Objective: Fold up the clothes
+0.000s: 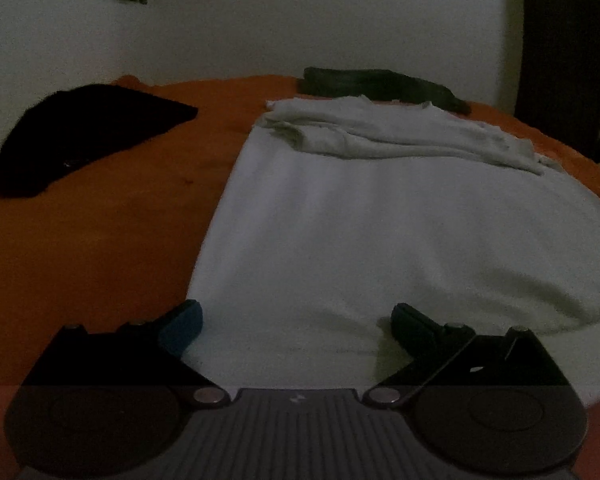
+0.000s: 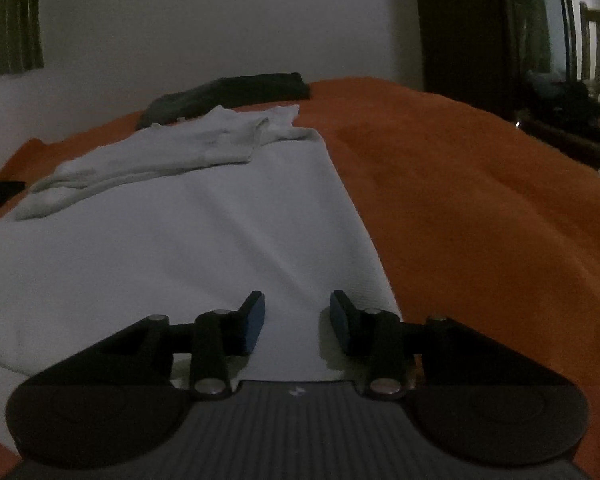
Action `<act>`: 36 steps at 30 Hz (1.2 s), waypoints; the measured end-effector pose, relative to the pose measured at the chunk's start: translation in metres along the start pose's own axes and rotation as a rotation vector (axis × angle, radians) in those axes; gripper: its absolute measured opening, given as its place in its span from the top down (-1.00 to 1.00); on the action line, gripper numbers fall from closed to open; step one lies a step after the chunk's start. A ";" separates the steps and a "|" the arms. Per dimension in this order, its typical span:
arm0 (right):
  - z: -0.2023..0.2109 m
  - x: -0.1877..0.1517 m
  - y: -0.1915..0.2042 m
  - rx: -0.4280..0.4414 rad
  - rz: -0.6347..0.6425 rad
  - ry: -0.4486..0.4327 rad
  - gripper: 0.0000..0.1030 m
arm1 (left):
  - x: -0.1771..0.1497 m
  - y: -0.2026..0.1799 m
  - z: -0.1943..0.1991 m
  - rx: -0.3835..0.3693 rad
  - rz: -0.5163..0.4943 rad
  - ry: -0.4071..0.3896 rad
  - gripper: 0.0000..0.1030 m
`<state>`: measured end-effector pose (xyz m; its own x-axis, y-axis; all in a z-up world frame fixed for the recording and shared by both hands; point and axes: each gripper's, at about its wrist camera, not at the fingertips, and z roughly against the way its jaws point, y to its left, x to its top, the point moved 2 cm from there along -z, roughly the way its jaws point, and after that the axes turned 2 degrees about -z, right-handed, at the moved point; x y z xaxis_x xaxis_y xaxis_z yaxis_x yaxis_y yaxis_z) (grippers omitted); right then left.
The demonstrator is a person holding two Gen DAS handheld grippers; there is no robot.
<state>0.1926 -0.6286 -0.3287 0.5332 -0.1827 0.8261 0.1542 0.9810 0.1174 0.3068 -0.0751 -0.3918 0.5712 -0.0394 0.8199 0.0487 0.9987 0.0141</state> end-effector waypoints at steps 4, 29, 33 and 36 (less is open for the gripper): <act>0.014 -0.006 0.000 0.009 0.058 0.030 0.25 | -0.003 0.022 0.018 -0.029 0.074 0.052 -1.00; 0.099 -0.102 0.143 0.179 1.129 -0.112 0.18 | -0.060 -0.137 0.106 -0.089 -1.140 -0.235 -1.00; 0.082 -0.114 0.153 0.124 1.277 -0.129 0.15 | -0.059 -0.139 0.086 -0.015 -1.159 -0.182 -1.00; 0.074 -0.117 0.146 0.081 1.331 -0.165 -0.02 | -0.061 -0.128 0.079 0.069 -1.185 -0.161 -1.00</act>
<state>0.0908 -0.4590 -0.3674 0.1318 0.9103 0.3923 -0.4517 0.4074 -0.7937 0.2013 -0.1977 -0.3984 0.0913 -0.9365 0.3386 0.4280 0.3440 0.8358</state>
